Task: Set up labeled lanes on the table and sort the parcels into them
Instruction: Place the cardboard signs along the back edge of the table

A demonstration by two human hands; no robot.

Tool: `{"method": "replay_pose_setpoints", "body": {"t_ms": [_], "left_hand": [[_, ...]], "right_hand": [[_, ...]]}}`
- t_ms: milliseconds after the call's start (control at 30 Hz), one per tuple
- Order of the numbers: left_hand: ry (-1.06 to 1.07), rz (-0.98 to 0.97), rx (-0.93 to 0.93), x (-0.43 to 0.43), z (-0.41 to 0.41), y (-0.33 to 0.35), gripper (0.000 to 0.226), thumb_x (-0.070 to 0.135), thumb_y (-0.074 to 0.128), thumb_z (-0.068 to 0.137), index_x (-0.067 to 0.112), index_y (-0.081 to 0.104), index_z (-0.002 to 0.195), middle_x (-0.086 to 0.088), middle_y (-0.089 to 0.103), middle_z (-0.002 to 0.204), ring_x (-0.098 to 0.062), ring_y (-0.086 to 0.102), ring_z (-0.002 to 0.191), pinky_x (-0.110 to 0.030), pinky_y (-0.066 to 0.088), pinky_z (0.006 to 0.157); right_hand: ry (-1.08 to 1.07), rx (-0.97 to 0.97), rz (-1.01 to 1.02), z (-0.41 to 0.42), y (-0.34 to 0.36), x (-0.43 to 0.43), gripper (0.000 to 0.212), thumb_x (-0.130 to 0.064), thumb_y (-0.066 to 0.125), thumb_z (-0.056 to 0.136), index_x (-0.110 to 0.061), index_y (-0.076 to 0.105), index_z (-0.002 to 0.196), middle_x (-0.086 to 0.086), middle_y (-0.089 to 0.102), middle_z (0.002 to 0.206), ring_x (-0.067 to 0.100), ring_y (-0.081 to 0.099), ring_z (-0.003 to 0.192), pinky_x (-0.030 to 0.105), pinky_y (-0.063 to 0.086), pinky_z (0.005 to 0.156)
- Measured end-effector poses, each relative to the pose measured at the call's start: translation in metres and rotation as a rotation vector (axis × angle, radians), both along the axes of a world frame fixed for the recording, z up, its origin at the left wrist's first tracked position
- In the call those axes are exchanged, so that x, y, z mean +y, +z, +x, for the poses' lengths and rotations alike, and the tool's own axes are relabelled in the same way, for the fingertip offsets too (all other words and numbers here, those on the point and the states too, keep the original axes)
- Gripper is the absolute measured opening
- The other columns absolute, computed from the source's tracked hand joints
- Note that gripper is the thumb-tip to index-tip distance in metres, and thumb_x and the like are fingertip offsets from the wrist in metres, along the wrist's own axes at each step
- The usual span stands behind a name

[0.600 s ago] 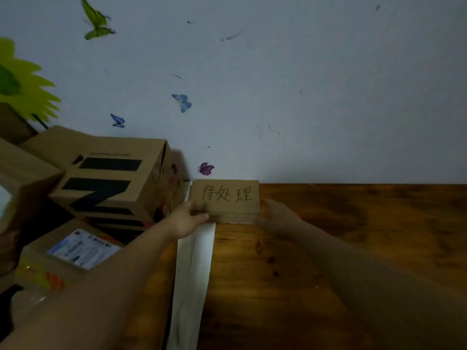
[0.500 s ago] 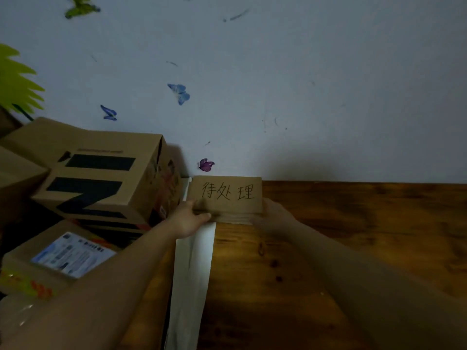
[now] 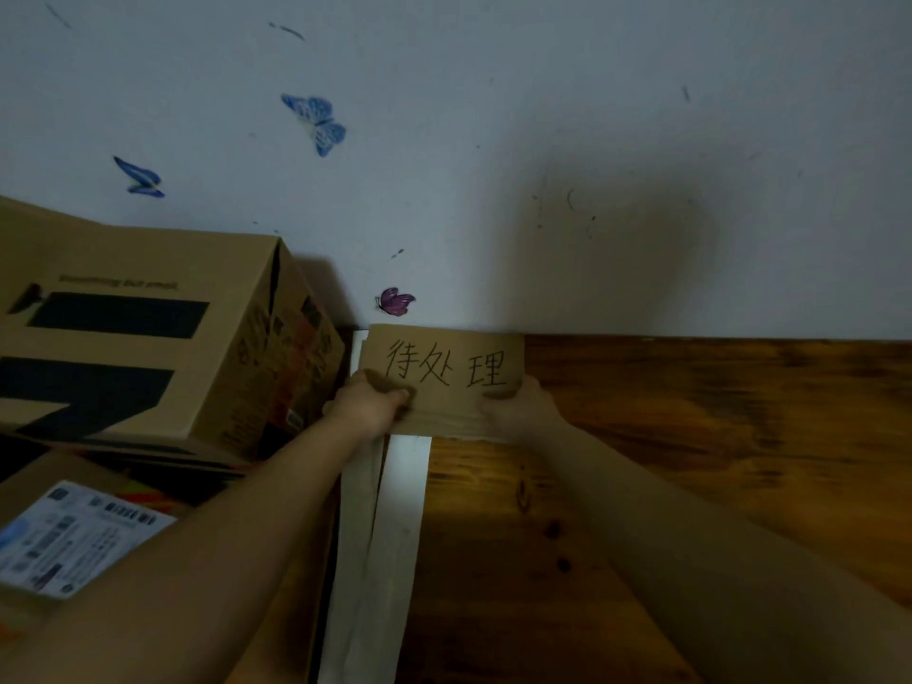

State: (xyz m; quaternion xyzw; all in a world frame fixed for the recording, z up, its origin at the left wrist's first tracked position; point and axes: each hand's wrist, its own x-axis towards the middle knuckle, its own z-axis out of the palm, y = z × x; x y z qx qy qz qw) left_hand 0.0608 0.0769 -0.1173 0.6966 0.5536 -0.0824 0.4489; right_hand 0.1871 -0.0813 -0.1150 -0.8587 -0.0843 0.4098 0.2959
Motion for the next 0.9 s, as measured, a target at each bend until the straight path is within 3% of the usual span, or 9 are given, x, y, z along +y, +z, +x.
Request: {"method": "replay_pose_setpoints", "body": {"t_ms": [167, 233, 367, 433, 533, 667, 900], "left_hand": [[0.035, 0.062, 0.020, -0.007, 0.000, 0.012, 0.047, 0.034, 0.062, 0.085, 0.014, 0.051, 0.125, -0.008, 0.058, 0.121, -0.028, 0.055, 0.109, -0.044, 0.046, 0.095], [0.090, 0.029, -0.061, -0.013, 0.000, 0.022, 0.036, 0.024, 0.058, 0.090, 0.012, 0.053, 0.123, -0.009, 0.059, 0.118, -0.025, 0.056, 0.105, -0.038, 0.047, 0.090], [0.255, -0.137, -0.337, -0.020, -0.008, 0.048, 0.047, 0.009, 0.057, 0.089, 0.018, 0.040, 0.132, -0.006, 0.056, 0.118, -0.024, 0.054, 0.105, -0.040, 0.048, 0.086], [0.272, -0.213, -0.440, -0.025, -0.015, 0.065, 0.051, 0.005, 0.056, 0.089, 0.025, 0.035, 0.131, -0.003, 0.054, 0.113, -0.023, 0.055, 0.099, -0.040, 0.051, 0.076], [0.224, -0.247, -0.549, -0.034, -0.029, 0.085, 0.052, 0.005, 0.058, 0.088, 0.026, 0.035, 0.130, -0.001, 0.054, 0.112, -0.020, 0.054, 0.099, -0.036, 0.051, 0.075], [0.169, -0.299, -0.627, -0.049, -0.048, 0.110, 0.029, 0.013, 0.051, 0.094, 0.021, 0.047, 0.121, -0.005, 0.059, 0.111, -0.019, 0.057, 0.098, -0.033, 0.048, 0.075], [0.214, -0.237, -0.709, -0.056, -0.070, 0.135, 0.024, 0.017, 0.046, 0.097, 0.025, 0.050, 0.120, -0.005, 0.059, 0.115, -0.021, 0.056, 0.103, -0.034, 0.047, 0.074]], "right_hand": [[-0.058, 0.009, -0.013, 0.007, 0.006, -0.010, 0.076, -0.037, 0.065, 0.087, -0.011, 0.025, 0.146, 0.016, 0.025, 0.146, 0.037, 0.035, 0.131, 0.042, 0.036, 0.109], [-0.073, -0.009, 0.018, 0.007, 0.015, -0.014, 0.072, -0.031, 0.066, 0.088, -0.013, 0.027, 0.146, 0.016, 0.025, 0.146, 0.035, 0.038, 0.128, 0.042, 0.038, 0.108], [-0.131, -0.031, 0.123, 0.007, 0.034, -0.024, 0.074, -0.020, 0.070, 0.085, -0.016, 0.029, 0.146, 0.015, 0.026, 0.145, 0.036, 0.040, 0.125, 0.043, 0.041, 0.105], [-0.196, -0.041, 0.207, 0.005, 0.045, -0.032, 0.075, -0.024, 0.072, 0.083, -0.015, 0.030, 0.145, 0.014, 0.030, 0.144, 0.034, 0.041, 0.126, 0.041, 0.042, 0.104], [-0.275, -0.075, 0.296, -0.002, 0.065, -0.048, 0.071, -0.032, 0.073, 0.082, -0.012, 0.037, 0.140, 0.013, 0.042, 0.140, 0.033, 0.047, 0.123, 0.044, 0.045, 0.102], [-0.340, -0.068, 0.407, -0.011, 0.089, -0.064, 0.049, -0.015, 0.067, 0.087, -0.010, 0.047, 0.131, 0.008, 0.053, 0.131, 0.030, 0.052, 0.118, 0.041, 0.046, 0.098], [-0.424, -0.031, 0.504, -0.012, 0.114, -0.076, 0.048, -0.007, 0.063, 0.089, -0.008, 0.044, 0.133, 0.013, 0.054, 0.128, 0.029, 0.054, 0.113, 0.042, 0.050, 0.093]]}}
